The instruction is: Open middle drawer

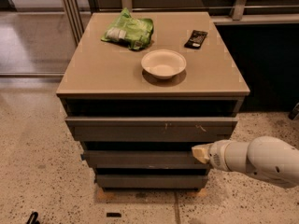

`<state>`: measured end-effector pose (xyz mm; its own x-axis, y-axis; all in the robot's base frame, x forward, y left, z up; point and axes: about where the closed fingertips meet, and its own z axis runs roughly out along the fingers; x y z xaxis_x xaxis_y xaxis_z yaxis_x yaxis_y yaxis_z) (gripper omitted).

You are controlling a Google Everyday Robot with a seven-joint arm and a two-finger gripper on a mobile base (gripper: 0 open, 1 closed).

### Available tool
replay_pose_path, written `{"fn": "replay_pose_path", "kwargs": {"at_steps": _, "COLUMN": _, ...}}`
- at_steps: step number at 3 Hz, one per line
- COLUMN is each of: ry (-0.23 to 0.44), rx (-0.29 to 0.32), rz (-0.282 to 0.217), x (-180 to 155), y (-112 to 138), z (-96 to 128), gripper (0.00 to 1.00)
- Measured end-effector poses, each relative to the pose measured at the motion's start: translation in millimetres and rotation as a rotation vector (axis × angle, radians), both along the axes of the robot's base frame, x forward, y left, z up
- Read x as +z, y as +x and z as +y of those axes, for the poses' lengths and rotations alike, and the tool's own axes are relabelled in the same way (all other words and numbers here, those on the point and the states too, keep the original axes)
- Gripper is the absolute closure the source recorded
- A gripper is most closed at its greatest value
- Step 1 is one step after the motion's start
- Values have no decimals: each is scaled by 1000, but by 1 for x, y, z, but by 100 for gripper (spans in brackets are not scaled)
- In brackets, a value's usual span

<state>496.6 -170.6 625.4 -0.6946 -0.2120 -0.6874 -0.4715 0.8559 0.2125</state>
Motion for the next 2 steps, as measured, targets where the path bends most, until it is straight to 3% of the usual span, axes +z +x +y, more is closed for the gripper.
{"fn": "replay_pose_path", "kwargs": {"at_steps": 1, "ry": -12, "rx": -64, "rz": -42, "x": -2, "y": 20, "z": -7, "gripper": 100}}
{"fn": "replay_pose_path", "kwargs": {"at_steps": 2, "ry": -12, "rx": -64, "rz": -43, "x": -2, "y": 20, "z": -7, "gripper": 100}}
